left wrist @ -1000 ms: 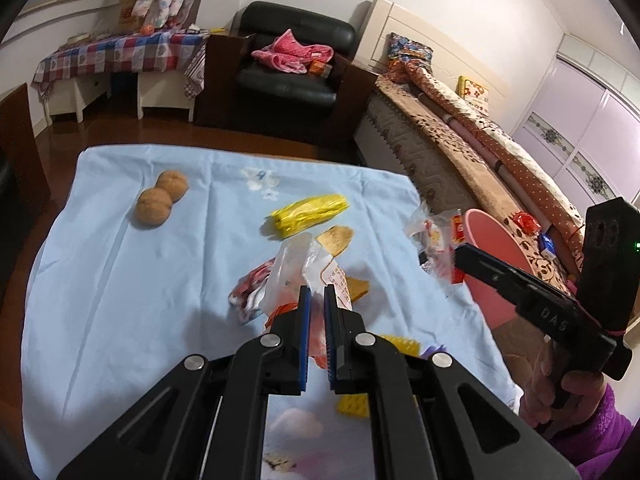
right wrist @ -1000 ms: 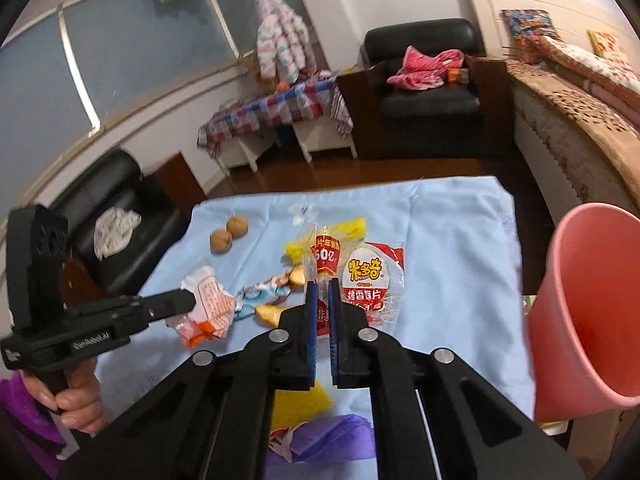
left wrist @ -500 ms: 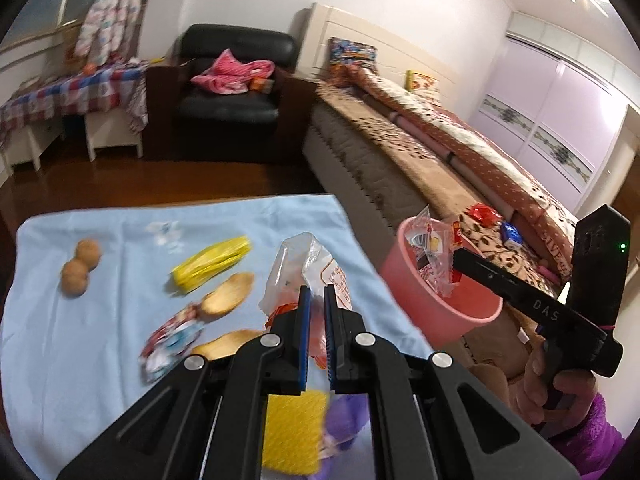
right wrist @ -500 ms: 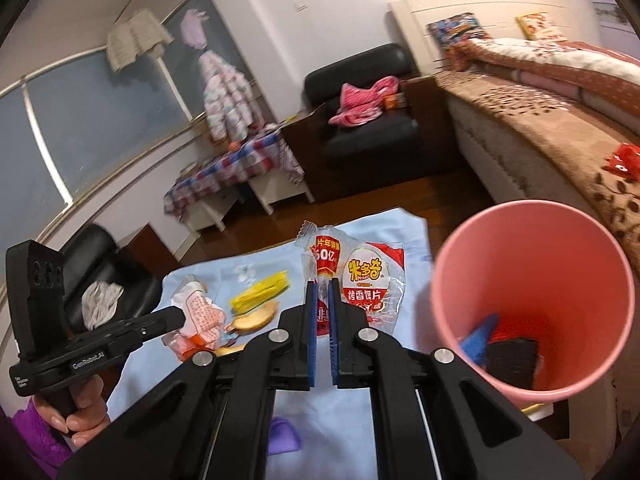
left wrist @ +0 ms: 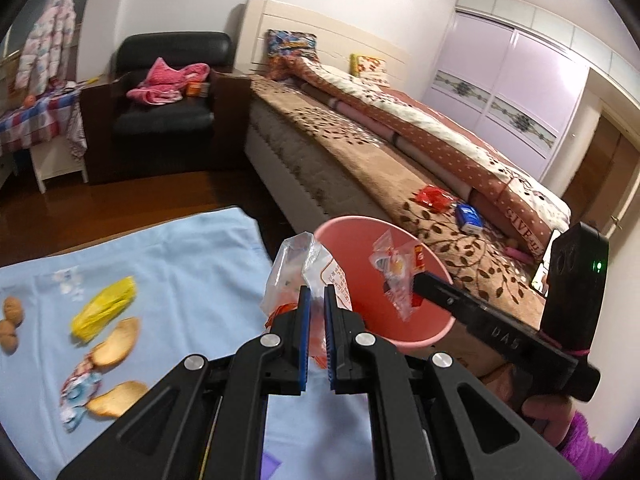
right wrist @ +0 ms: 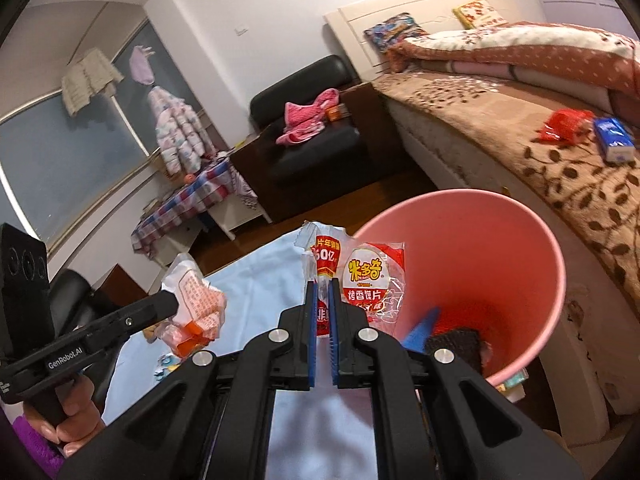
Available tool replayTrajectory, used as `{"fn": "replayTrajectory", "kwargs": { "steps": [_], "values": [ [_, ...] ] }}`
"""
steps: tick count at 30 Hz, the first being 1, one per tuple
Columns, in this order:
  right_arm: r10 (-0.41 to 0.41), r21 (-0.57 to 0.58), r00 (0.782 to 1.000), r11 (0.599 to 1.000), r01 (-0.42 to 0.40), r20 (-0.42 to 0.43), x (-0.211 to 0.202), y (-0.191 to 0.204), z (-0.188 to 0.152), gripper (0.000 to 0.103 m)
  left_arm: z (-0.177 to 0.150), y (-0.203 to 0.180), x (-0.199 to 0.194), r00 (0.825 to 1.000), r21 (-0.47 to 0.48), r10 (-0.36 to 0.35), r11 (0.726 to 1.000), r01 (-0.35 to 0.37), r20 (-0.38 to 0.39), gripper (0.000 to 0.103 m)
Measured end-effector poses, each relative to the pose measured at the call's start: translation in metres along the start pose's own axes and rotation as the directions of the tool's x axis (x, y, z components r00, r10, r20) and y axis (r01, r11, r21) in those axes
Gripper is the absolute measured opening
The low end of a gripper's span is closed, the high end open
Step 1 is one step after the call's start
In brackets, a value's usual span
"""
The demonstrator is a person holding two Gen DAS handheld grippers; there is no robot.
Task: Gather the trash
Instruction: 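Carry the bag and packet to the pink bucket and open both tools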
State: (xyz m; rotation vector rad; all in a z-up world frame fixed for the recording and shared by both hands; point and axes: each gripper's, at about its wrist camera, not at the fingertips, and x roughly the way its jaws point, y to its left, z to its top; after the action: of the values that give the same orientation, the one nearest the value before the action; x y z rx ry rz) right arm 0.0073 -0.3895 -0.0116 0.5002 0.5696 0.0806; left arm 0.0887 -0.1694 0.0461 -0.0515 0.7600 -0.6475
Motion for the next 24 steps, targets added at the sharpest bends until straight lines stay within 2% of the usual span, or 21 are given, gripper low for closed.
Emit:
{"fn": "replayTrajectory", "kwargs": {
  "steps": [7, 11, 22, 24],
  "values": [
    [-0.037, 0.043, 0.999, 0.998, 0.037, 0.005, -0.003, -0.028, -0.003, 0.006, 0.008, -0.032, 0.039, 0.999, 0.045, -0.040, 0.998, 0.041, -0.034, 0.006],
    [-0.051, 0.062, 0.999, 0.997, 0.051, -0.003, -0.002, -0.041, -0.006, 0.006, 0.008, -0.045, 0.059, 0.996, 0.040, -0.066, 0.997, 0.068, -0.064, 0.006],
    [-0.073, 0.103, 0.997, 0.992, 0.076, -0.035, 0.005, -0.062, -0.009, 0.006, 0.006, -0.059, 0.094, 0.990, 0.040, -0.074, 0.996, 0.080, -0.117, 0.006],
    [-0.079, 0.112, 0.996, 0.990, 0.084, -0.044, 0.007, -0.065, -0.010, 0.009, 0.005, -0.059, 0.096, 0.989, 0.035, -0.078, 0.996, 0.083, -0.124, 0.013]
  ]
}}
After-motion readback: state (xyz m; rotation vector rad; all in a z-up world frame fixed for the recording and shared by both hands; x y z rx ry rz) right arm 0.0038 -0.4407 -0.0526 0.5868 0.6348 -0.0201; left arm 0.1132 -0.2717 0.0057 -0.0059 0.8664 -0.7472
